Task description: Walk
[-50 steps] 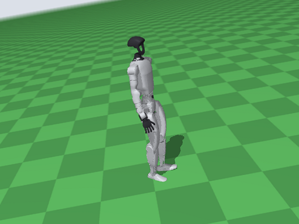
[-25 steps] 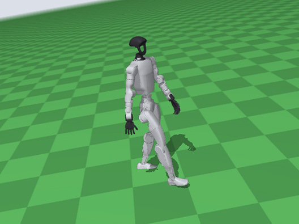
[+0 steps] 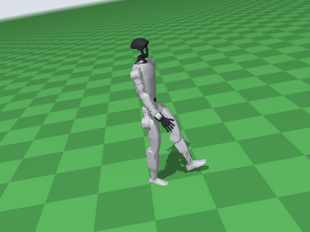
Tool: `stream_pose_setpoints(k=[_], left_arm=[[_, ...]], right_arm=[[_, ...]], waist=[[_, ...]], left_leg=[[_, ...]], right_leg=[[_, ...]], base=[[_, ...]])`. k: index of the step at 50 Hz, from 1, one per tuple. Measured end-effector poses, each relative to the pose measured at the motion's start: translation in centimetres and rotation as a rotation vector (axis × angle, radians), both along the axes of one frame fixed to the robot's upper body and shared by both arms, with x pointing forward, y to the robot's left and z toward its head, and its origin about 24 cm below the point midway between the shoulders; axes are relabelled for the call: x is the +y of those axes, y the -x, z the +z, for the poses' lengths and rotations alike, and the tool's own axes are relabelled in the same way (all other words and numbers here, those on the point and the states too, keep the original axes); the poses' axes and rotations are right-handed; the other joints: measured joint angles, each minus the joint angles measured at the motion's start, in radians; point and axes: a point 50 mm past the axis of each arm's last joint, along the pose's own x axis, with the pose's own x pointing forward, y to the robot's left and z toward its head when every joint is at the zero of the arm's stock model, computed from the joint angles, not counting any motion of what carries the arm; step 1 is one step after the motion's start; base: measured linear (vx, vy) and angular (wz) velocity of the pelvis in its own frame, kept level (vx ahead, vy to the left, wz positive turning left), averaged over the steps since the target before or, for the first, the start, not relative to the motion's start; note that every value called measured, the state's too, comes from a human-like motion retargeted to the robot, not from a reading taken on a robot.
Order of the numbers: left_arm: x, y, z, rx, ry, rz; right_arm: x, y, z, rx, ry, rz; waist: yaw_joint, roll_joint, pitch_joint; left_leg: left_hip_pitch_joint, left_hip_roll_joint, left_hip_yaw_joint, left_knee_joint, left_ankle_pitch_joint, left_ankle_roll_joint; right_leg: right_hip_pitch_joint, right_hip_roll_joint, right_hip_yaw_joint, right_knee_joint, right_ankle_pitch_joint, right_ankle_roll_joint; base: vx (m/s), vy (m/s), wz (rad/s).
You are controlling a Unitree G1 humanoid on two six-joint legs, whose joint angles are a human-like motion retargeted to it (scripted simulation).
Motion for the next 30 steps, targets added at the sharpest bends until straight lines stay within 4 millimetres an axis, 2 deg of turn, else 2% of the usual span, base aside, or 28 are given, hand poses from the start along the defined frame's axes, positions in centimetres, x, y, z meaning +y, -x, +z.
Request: stream_pose_setpoints(k=[2, 3, 5, 7, 9, 11, 12, 13, 16, 19, 22, 25, 27, 30], left_arm=[[0.4, 1.4, 0.3, 0.030, -0.011, 0.037], [0.5, 2.1, 0.5, 0.047, -0.017, 0.059], [0.8, 3.3, 0.8, 0.075, -0.036, 0.098], [1.3, 3.6, 1.0, 0.089, -0.051, 0.120], [1.6, 2.8, 0.9, 0.081, -0.059, 0.118], [1.7, 1.4, 0.6, 0.053, -0.056, 0.098], [1.7, 0.5, 0.5, 0.033, -0.052, 0.081], [1.6, -0.6, 0.3, 0.009, -0.044, 0.059], [1.5, -5.2, -0.1, -0.096, -0.025, -0.033], [1.3, -10.8, 0.1, -0.232, -0.014, -0.130], [0.6, -16.2, 0.9, -0.391, 0.001, -0.190], [-0.1, -20.8, 2.2, -0.544, 0.016, -0.228], [0.0, -23.2, 3.3, -0.631, 0.013, -0.255], [0.1, -25.5, 4.5, -0.721, 0.009, -0.299]], right_arm=[[-0.3, -0.3, 0.1, -0.004, 0.006, 0.002], [-0.6, -0.2, 0.1, 0.003, 0.015, 0.007], [-1.0, 0.4, -0.2, 0.026, 0.037, 0.015], [-1.6, 1.4, -0.6, 0.061, 0.058, 0.005], [-2.5, 2.8, -1.1, 0.109, 0.073, -0.024], [-3.7, 4.5, -1.6, 0.166, 0.091, -0.055], [-4.3, 5.4, -1.8, 0.198, 0.103, -0.072], [-5.0, 6.5, -2.1, 0.228, 0.118, -0.089], [-7.1, 9.7, -2.4, 0.315, 0.150, -0.149], [-9.0, 12.8, -2.5, 0.409, 0.175, -0.220], [-10.8, 15.6, -2.2, 0.490, 0.217, -0.276], [-11.9, 17.8, -1.9, 0.562, 0.250, -0.303], [-12.1, 18.7, -1.8, 0.596, 0.255, -0.306], [-12.2, 19.3, -1.8, 0.628, 0.262, -0.306]], waist=[[-0.003, -0.002, -0.024], [0.002, -0.003, -0.035], [0.022, 0.000, -0.053], [0.038, -0.007, -0.060], [0.046, 0.000, -0.050], [0.037, 0.025, -0.043], [0.018, 0.049, -0.043], [-0.007, 0.081, -0.046], [0.006, 0.120, -0.063], [-0.013, 0.125, -0.050], [-0.053, 0.118, -0.039], [-0.097, 0.082, -0.029], [-0.108, 0.060, -0.025], [-0.102, 0.058, -0.034]], left_leg=[[-0.008, -0.009, -0.040, -0.134, 0.059, 0.044], [-0.007, -0.004, 0.005, -0.123, 0.059, 0.037], [-0.004, 0.029, 0.073, -0.025, 0.064, -0.013], [-0.015, 0.031, 0.066, 0.043, 0.052, -0.026], [0.007, 0.027, 0.011, 0.083, -0.014, -0.050], [0.047, 0.047, 0.003, 0.094, -0.068, -0.072], [0.071, 0.066, 0.007, 0.096, -0.090, -0.086], [0.088, 0.090, -0.004, 0.098, -0.107, -0.103], [0.137, 0.132, 0.034, 0.097, -0.155, -0.155], [0.221, 0.134, 0.062, 0.056, -0.162, -0.200], [0.318, 0.120, 0.091, 0.008, -0.168, -0.245], [0.422, 0.072, 0.110, -0.018, -0.203, -0.272], [0.476, 0.065, 0.103, -0.020, -0.230, -0.299], [0.547, 0.097, 0.114, -0.006, -0.247, -0.380]], right_leg=[[0.021, 0.017, -0.034, 0.002, -0.023, -0.027], [0.030, 0.016, -0.026, 0.013, -0.029, -0.031], [0.044, 0.037, 0.001, 0.046, -0.004, -0.044], [0.047, 0.054, 0.017, 0.105, 0.122, -0.059], [0.046, 0.069, 0.003, 0.203, 0.326, -0.062], [0.005, 0.101, 0.005, 0.342, 0.511, -0.035], [-0.034, 0.118, -0.006, 0.430, 0.569, -0.022], [-0.081, 0.105, -0.062, 0.527, 0.581, -0.023], [-0.219, 0.059, -0.092, 0.706, 0.435, -0.018], [-0.344, 0.047, -0.053, 0.705, 0.340, 0.080], [-0.419, -0.024, -0.037, 0.552, 0.263, 0.168], [-0.443, -0.131, -0.034, 0.291, 0.239, 0.263], [-0.468, -0.140, -0.019, 0.098, 0.217, 0.306], [-0.517, -0.096, -0.006, -0.074, 0.223, 0.306]], base=[[0.78, 0.07, 0.23], [0.84, 0.17, -0.29], [0.98, 0.20, -0.71], [0.84, 0.13, -0.78], [0.74, 0.14, -0.63], [0.84, 0.19, -0.15], [0.83, 0.17, 0.49], [0.89, 0.18, 0.29], [0.75, 0.16, -0.39], [0.76, 0.13, 0.21], [0.82, 0.10, 0.45], [0.84, -0.01, 0.35], [0.79, -0.35, -0.05], [1.00, -0.32, -0.26]])
